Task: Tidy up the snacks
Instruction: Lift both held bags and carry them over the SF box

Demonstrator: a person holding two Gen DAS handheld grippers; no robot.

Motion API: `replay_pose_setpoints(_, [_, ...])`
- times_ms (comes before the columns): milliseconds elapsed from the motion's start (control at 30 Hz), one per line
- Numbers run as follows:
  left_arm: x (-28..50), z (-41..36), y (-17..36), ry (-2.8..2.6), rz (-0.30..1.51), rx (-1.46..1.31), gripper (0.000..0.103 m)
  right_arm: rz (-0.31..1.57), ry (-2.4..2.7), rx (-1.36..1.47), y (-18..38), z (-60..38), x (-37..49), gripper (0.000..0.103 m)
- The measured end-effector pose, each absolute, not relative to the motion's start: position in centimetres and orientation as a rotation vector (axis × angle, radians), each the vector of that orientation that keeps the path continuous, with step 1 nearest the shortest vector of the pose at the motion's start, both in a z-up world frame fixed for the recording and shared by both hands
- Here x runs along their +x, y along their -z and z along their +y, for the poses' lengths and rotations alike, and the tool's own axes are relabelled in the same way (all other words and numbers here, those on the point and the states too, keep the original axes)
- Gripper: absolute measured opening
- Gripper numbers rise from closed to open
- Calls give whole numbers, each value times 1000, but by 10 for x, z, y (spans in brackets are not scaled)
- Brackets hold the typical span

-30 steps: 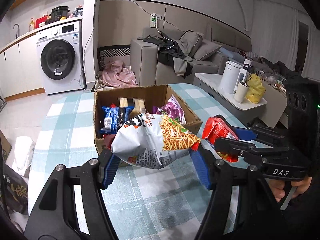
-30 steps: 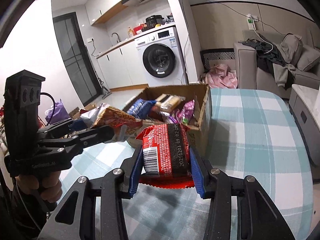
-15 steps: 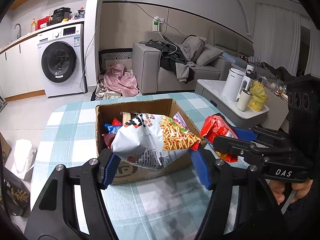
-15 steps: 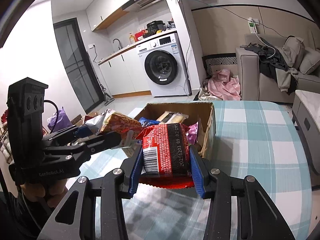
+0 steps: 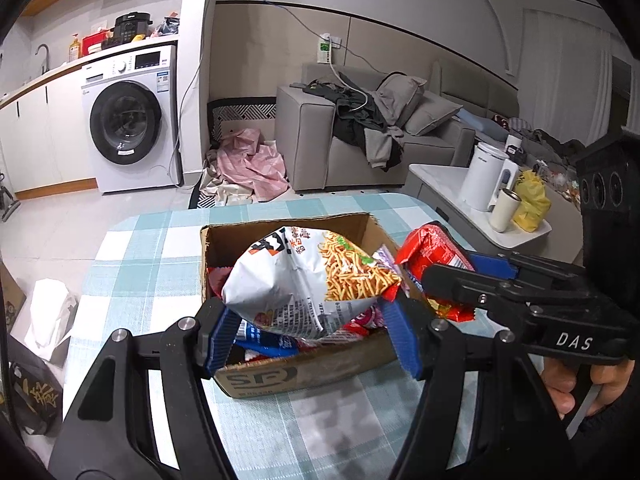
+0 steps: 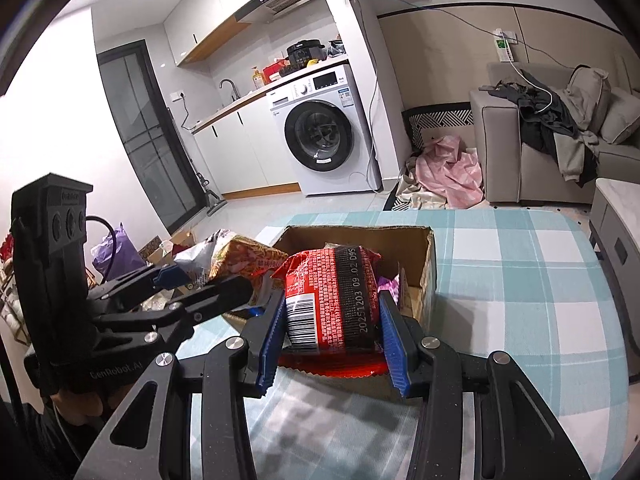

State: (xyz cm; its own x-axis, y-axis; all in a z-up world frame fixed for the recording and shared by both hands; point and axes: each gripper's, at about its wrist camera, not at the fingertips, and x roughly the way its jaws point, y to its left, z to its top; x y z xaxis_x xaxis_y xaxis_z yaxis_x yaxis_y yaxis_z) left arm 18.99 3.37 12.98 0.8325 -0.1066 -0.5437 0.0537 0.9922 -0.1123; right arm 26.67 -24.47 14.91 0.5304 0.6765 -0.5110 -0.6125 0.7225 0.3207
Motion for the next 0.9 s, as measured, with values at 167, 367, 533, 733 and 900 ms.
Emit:
replay_pose_setpoints(167, [212, 34, -120, 70, 600, -87, 63, 670, -771, 113, -146, -237, 283, 45])
replay_pose_setpoints(367, [234, 34, -103, 54, 626, -78, 63, 697, -770, 139, -138, -233, 302, 45])
replay_pose_setpoints(533, [248, 35, -95, 47, 625, -67, 63, 709, -773, 137, -134, -226, 313, 45])
replay_pose_setpoints(733, [260, 38, -88, 39, 620, -55, 63, 721, -774, 146, -129, -218, 322, 45])
replay_pose_setpoints(900, [267, 42, -81, 44, 627, -59, 63, 733, -764, 166, -125, -217, 329, 45])
